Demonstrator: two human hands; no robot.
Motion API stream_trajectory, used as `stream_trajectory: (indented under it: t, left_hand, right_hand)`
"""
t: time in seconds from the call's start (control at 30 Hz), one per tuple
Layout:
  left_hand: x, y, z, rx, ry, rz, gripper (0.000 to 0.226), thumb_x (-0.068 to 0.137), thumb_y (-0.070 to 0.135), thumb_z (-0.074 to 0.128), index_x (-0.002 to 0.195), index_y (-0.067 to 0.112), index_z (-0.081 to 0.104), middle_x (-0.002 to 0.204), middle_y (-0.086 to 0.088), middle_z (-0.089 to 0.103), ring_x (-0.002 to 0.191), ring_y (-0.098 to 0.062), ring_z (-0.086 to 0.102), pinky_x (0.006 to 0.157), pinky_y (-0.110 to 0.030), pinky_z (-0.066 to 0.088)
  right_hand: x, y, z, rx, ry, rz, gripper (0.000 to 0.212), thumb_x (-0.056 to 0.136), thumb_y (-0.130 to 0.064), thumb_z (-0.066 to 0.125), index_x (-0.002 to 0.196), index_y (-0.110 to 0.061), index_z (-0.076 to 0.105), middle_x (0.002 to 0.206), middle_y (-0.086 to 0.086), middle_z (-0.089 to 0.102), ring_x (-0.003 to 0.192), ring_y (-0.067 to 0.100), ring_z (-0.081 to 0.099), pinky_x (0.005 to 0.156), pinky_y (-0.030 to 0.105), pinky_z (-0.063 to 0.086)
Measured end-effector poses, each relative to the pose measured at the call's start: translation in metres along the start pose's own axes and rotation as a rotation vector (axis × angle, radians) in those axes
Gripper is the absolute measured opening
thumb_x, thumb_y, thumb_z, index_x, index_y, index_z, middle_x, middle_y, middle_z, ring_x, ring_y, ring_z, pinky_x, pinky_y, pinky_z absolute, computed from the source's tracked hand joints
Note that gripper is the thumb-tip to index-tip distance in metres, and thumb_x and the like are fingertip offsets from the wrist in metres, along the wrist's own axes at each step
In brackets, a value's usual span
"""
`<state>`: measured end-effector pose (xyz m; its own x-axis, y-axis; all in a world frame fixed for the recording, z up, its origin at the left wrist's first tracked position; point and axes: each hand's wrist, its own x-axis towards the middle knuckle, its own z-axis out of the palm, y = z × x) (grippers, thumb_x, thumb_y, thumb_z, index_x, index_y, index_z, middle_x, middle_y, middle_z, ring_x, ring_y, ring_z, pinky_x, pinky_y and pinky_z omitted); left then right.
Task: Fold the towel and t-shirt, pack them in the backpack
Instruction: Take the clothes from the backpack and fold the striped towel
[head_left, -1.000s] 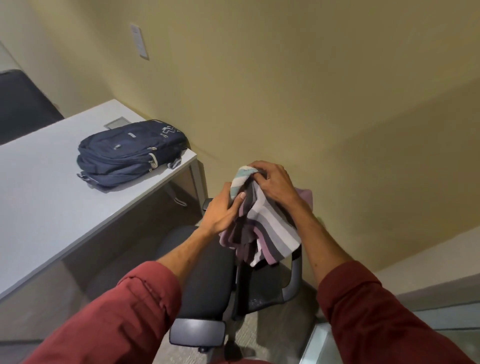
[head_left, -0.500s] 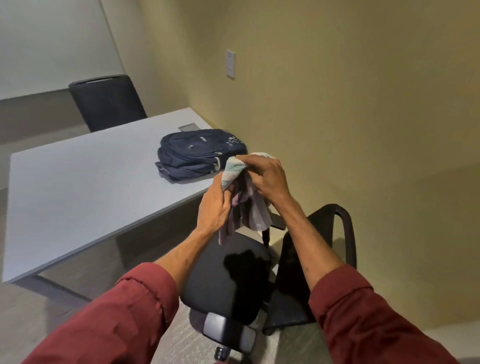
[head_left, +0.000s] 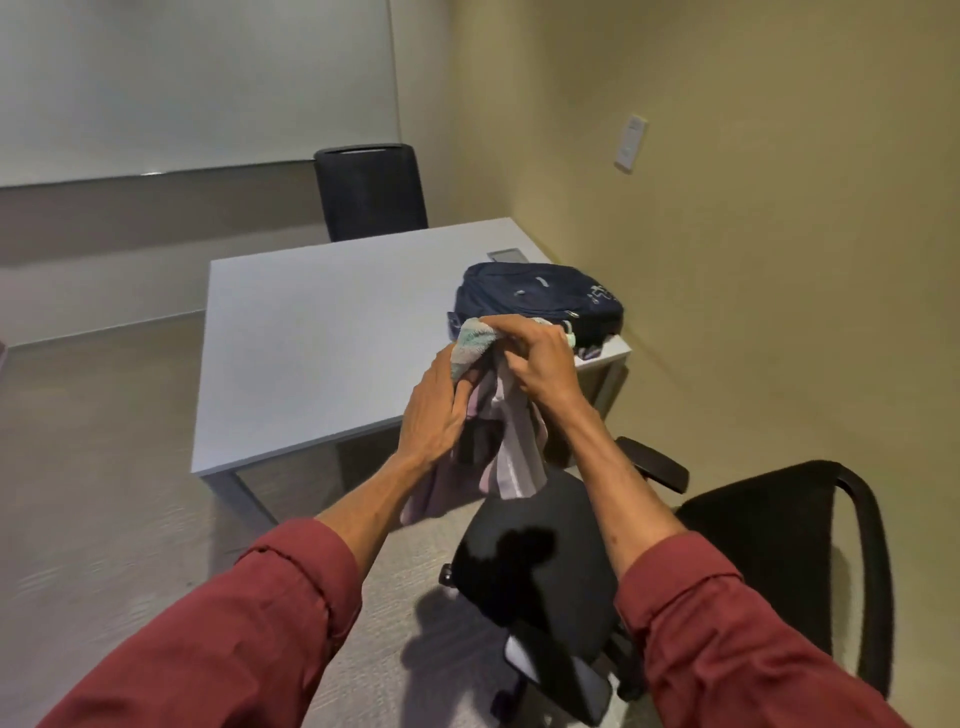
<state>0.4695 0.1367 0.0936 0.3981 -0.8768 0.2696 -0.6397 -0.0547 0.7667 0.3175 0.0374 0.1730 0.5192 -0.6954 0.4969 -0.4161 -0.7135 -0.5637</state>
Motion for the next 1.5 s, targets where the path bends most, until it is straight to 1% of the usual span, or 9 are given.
stream_trajectory:
  t: [0.13, 0.23, 0.37, 0.7, 0.8, 0.97, 1.27, 1.37, 1.5]
  left_hand:
    - [-0.001, -0.031, -0.042, 0.019, 0.030, -0.053, 0.049, 0.113, 0.039, 0.044, 0.160, 0.025, 0.035, 0.152, -0.007, 0.055, 0.133, -0.027, 0.058, 0.111, -0.037, 0.044]
    - [0.001, -0.050, -0.068, 0.050, 0.041, -0.097, 0.051, 0.113, 0.035, 0.046, 0.161, 0.022, 0.034, 0.153, -0.010, 0.053, 0.133, -0.029, 0.056, 0.107, -0.034, 0.041]
    - [0.017, -0.078, -0.093, 0.100, 0.075, -0.124, 0.046, 0.111, 0.032, 0.046, 0.154, 0.021, 0.037, 0.142, -0.010, 0.058, 0.119, -0.028, 0.059, 0.099, -0.042, 0.050]
    - [0.113, -0.160, -0.124, 0.201, 0.188, -0.198, 0.026, 0.111, 0.037, 0.044, 0.131, 0.022, 0.039, 0.111, -0.005, 0.060, 0.087, -0.027, 0.061, 0.067, -0.034, 0.043]
    - [0.152, -0.183, -0.131, 0.168, 0.201, -0.222, 0.036, 0.111, 0.048, 0.044, 0.139, 0.025, 0.037, 0.116, -0.003, 0.063, 0.091, -0.024, 0.065, 0.070, -0.033, 0.050]
    - [0.219, -0.206, -0.149, 0.094, 0.109, -0.215, 0.051, 0.109, 0.059, 0.045, 0.150, 0.033, 0.031, 0.139, 0.002, 0.061, 0.116, -0.023, 0.068, 0.095, -0.038, 0.058]
    - [0.322, -0.246, -0.165, 0.161, 0.198, -0.220, 0.055, 0.102, 0.065, 0.034, 0.144, 0.030, 0.040, 0.124, 0.002, 0.065, 0.103, -0.021, 0.068, 0.087, -0.036, 0.058]
    - [0.353, -0.266, -0.166, 0.227, 0.238, -0.241, 0.051, 0.103, 0.058, 0.033, 0.142, 0.027, 0.041, 0.119, 0.001, 0.065, 0.098, -0.023, 0.069, 0.078, -0.031, 0.053]
    - [0.385, -0.298, -0.169, 0.163, 0.240, -0.289, 0.044, 0.109, 0.061, 0.036, 0.143, 0.035, 0.043, 0.125, 0.004, 0.067, 0.104, -0.020, 0.069, 0.086, -0.032, 0.055]
  right_hand:
    - [0.017, -0.033, 0.043, -0.001, -0.006, -0.044, 0.053, 0.086, 0.005, 0.073, 0.130, -0.024, 0.078, 0.124, -0.007, 0.079, 0.117, 0.012, 0.070, 0.104, 0.030, 0.049]
    - [0.030, -0.050, 0.072, 0.023, -0.026, -0.072, 0.054, 0.086, 0.005, 0.073, 0.131, -0.025, 0.077, 0.127, -0.008, 0.078, 0.120, 0.012, 0.069, 0.109, 0.039, 0.049]
    - [0.059, -0.059, 0.107, 0.068, -0.055, -0.089, 0.055, 0.089, 0.003, 0.074, 0.133, -0.029, 0.075, 0.131, -0.007, 0.077, 0.124, 0.016, 0.069, 0.107, 0.054, 0.054]
    - [0.160, -0.047, 0.197, 0.137, -0.068, -0.110, 0.044, 0.096, -0.009, 0.064, 0.134, -0.029, 0.075, 0.132, -0.007, 0.076, 0.124, 0.017, 0.070, 0.105, 0.054, 0.057]
    - [0.203, -0.040, 0.223, 0.161, -0.072, -0.133, 0.042, 0.095, -0.016, 0.059, 0.132, -0.031, 0.075, 0.130, -0.008, 0.077, 0.121, 0.017, 0.071, 0.103, 0.056, 0.056]
    - [0.278, -0.026, 0.261, 0.226, -0.112, -0.164, 0.040, 0.099, -0.029, 0.053, 0.131, -0.031, 0.076, 0.130, -0.008, 0.077, 0.123, 0.015, 0.070, 0.106, 0.056, 0.056]
    - [0.373, 0.007, 0.312, 0.325, -0.152, -0.148, 0.035, 0.104, -0.008, 0.064, 0.133, -0.022, 0.077, 0.133, -0.004, 0.076, 0.121, -0.002, 0.060, 0.107, 0.018, 0.049]
    - [0.400, 0.021, 0.333, 0.298, -0.158, -0.129, 0.037, 0.103, -0.008, 0.066, 0.134, -0.026, 0.076, 0.132, -0.009, 0.076, 0.120, -0.004, 0.060, 0.105, 0.014, 0.045]
    - [0.431, 0.031, 0.362, 0.273, -0.153, -0.090, 0.034, 0.104, -0.013, 0.067, 0.133, -0.027, 0.077, 0.130, -0.010, 0.076, 0.119, -0.005, 0.060, 0.102, 0.008, 0.041]
